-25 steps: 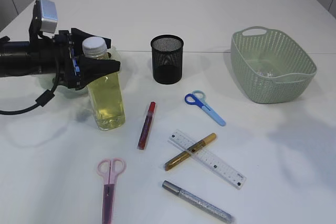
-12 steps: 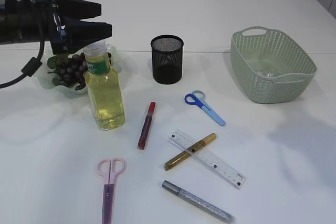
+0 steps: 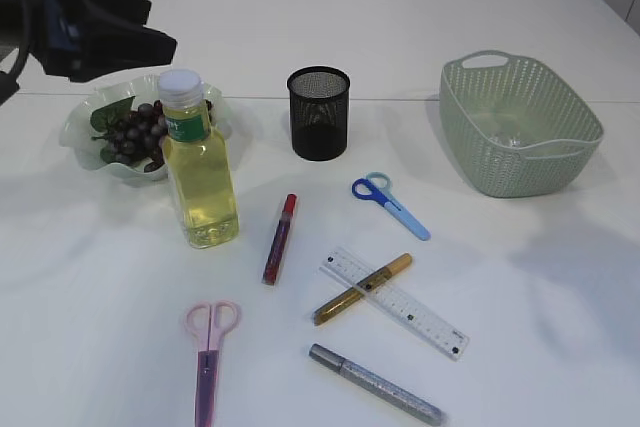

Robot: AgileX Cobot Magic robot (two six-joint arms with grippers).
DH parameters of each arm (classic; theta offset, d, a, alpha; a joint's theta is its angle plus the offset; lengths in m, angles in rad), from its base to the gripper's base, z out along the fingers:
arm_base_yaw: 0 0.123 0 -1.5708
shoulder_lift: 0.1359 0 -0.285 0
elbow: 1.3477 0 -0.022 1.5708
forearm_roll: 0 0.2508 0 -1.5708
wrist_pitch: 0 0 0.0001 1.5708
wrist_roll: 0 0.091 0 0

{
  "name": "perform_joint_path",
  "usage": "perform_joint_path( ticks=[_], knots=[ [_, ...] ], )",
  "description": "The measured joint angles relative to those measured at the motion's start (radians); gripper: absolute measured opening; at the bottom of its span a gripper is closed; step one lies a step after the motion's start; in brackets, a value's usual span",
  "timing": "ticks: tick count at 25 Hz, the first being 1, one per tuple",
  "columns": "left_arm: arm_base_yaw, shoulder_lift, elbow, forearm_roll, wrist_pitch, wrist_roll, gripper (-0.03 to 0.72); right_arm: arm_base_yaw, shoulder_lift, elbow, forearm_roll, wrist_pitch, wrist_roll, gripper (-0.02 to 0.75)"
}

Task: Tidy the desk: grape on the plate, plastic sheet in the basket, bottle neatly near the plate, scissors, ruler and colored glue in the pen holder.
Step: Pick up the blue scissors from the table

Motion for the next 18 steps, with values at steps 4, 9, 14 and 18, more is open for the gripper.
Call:
perform_joint_path(
  ticks=[4,9,14,18],
  knots=[
    [-0.027,-0.102,0.000,0.197,-0.067,-0.191,0.544,0.000,0.000,0.000,0.000,0.000,0.000,0.477],
    [-0.061,-0.198,0.001,0.433,-0.076,-0.472,0.534,0.000,0.000,0.000,0.004,0.000,0.000,0.477],
    [-0.108,-0.271,0.004,0.772,-0.083,-0.882,0.494,0.000,0.000,0.000,0.010,0.012,0.000,0.477],
    [-0.112,-0.317,0.004,0.954,-0.061,-1.138,0.487,0.000,0.000,0.000,0.039,0.021,0.000,0.477]
  ],
)
